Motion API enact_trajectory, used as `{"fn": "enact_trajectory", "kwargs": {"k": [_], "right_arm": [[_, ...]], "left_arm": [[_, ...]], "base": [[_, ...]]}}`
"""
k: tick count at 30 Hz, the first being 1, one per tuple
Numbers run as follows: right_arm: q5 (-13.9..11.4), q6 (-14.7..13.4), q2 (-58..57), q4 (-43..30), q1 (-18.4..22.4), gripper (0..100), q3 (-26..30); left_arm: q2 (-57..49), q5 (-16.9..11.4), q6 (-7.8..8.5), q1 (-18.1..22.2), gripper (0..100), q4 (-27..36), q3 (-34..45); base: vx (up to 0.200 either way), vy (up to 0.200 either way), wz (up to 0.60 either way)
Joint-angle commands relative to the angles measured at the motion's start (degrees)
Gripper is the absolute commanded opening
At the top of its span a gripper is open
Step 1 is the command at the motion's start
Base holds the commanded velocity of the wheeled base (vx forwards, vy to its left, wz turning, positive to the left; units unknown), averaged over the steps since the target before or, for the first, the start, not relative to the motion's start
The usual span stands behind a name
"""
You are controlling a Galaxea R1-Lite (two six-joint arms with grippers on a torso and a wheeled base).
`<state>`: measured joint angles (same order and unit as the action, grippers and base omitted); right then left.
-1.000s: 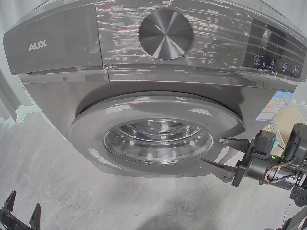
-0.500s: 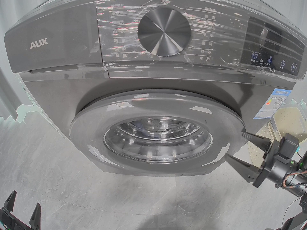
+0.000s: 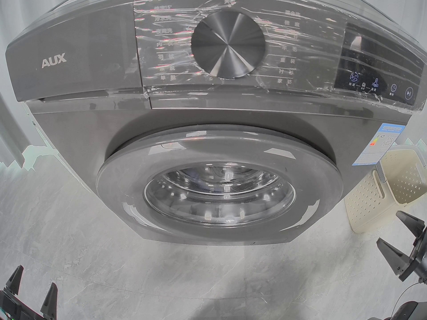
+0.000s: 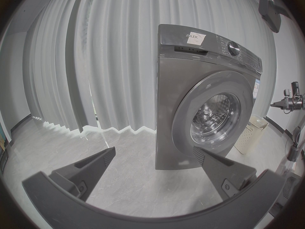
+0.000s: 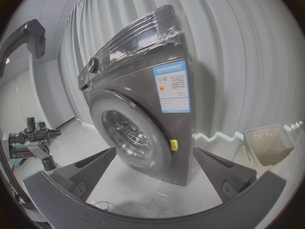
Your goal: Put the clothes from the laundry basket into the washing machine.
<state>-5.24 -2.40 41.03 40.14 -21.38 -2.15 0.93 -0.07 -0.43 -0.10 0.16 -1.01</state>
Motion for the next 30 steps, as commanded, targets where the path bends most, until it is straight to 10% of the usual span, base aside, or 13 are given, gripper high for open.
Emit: {"fn": "enact_trajectory", "kwargs": {"k": [1,10,14,30], "right_arm": [[-0.73,1.52,-30.22,-22.04,15.41,100,-0.49],[-0.65,1.52,-41.03,-35.22,20.77,100,2.15],[7.18,0.20,-41.03,-39.79,21.12,100,2.15],[3.04,3.19,-41.03,-40.06,21.21,100,2.06]], "left_arm": [[-0.93,-0.01,-0.10,-0.08,100,0.02,0.92],[-0.93,-0.01,-0.10,-0.08,100,0.02,0.92],[-0.93,-0.10,-0.36,-0.08,100,0.02,0.84],[-0.93,-0.01,-0.80,0.01,100,0.02,0.84]], "base": [[0.000,0.000,0.00],[0.000,0.000,0.00],[0.000,0.000,0.00],[0.000,0.000,0.00]]}}
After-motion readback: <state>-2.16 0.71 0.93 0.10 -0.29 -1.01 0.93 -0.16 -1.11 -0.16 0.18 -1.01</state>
